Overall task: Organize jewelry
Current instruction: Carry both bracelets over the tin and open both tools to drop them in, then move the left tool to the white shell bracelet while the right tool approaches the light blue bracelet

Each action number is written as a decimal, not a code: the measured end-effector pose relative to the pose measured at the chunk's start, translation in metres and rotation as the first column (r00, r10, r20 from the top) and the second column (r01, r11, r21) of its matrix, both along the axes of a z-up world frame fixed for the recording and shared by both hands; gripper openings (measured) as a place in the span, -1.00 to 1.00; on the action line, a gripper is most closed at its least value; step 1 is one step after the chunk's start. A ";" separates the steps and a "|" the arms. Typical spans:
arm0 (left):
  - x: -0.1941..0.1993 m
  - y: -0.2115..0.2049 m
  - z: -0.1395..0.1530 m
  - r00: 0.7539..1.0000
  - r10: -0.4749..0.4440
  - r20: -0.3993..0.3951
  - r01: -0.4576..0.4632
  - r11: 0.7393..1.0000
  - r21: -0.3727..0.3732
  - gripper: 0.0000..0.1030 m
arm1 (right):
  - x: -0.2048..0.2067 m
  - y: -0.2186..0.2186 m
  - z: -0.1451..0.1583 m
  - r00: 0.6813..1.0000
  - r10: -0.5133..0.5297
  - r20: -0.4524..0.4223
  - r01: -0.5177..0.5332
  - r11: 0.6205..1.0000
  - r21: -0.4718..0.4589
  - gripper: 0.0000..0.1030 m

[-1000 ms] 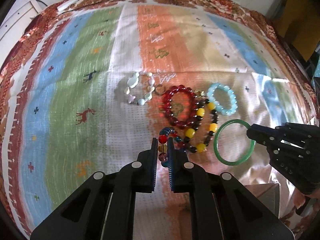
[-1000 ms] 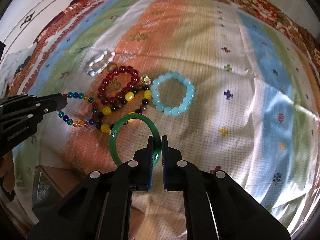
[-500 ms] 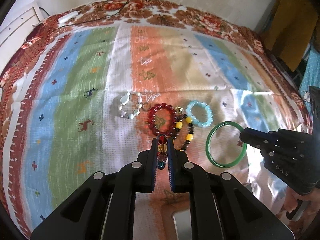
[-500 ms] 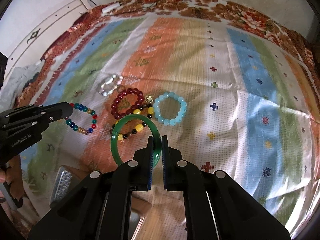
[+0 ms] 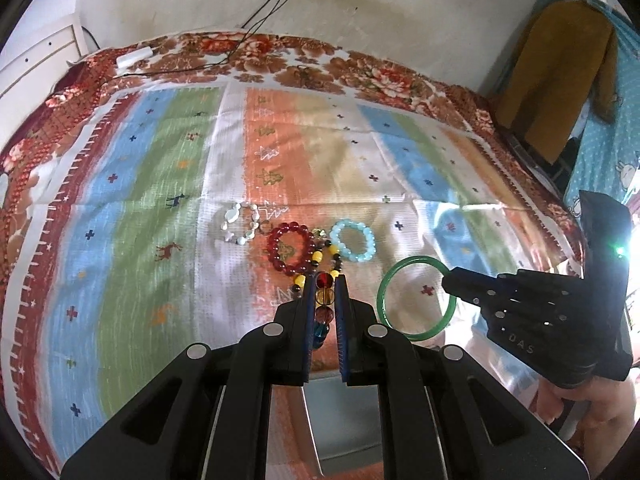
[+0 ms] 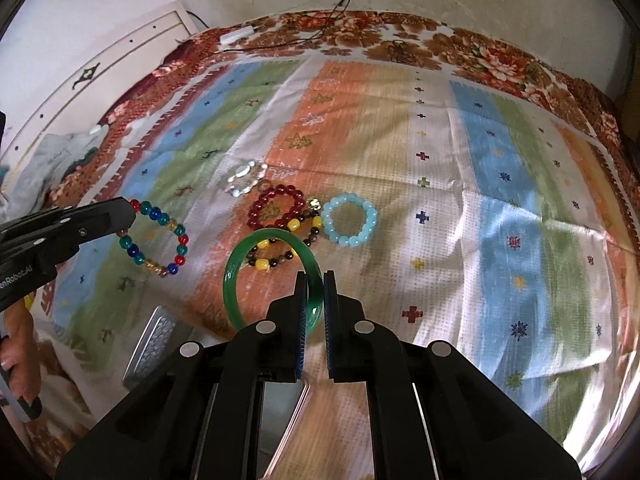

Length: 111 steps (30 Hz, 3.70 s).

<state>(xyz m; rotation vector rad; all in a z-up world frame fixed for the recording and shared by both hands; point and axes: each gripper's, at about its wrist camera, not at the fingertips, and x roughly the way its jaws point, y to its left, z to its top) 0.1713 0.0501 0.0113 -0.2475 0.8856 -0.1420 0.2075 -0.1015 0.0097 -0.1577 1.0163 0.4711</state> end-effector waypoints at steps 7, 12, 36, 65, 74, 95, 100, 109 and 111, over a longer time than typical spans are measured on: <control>-0.023 -0.010 0.008 0.999 -0.026 0.037 0.026 1.000 0.002 -0.83 | -0.020 -0.005 0.008 0.999 0.019 0.025 -0.020 1.000 0.017 -0.84; -0.038 -0.020 0.008 0.998 -0.050 0.047 0.050 0.999 0.013 -0.83 | -0.029 -0.004 0.008 0.999 0.037 0.029 -0.037 0.999 0.019 -0.84; -0.065 -0.037 -0.003 0.996 -0.079 0.036 0.078 0.996 0.030 -0.83 | -0.076 -0.006 -0.002 0.994 0.107 -0.006 -0.107 0.994 0.030 -0.83; -0.028 0.017 -0.025 0.993 0.119 -0.020 -0.115 0.985 0.130 0.00 | -0.039 -0.008 -0.011 1.000 0.018 0.011 -0.018 1.000 -0.002 0.10; -0.007 0.019 -0.027 0.992 0.126 -0.014 -0.121 0.973 0.198 0.14 | -0.021 -0.005 -0.009 0.999 0.007 0.045 -0.006 1.000 -0.019 0.18; 0.048 0.046 -0.041 0.982 0.174 -0.079 -0.158 0.972 0.176 0.30 | 0.032 -0.004 -0.017 0.999 -0.046 0.018 0.045 0.999 0.013 0.33; 0.061 0.045 -0.048 0.981 0.165 -0.103 -0.146 0.975 0.167 0.30 | 0.045 -0.006 -0.021 0.998 -0.070 -0.004 0.070 0.997 0.026 0.33; 0.088 0.053 -0.063 0.973 0.175 -0.148 -0.154 0.978 0.141 0.30 | 0.071 -0.002 -0.038 0.995 -0.091 -0.046 0.091 0.996 0.009 0.33; 0.094 0.055 -0.067 0.971 0.175 -0.160 -0.154 0.979 0.136 0.30 | 0.075 -0.002 -0.042 0.994 -0.094 -0.058 0.094 0.996 0.007 0.33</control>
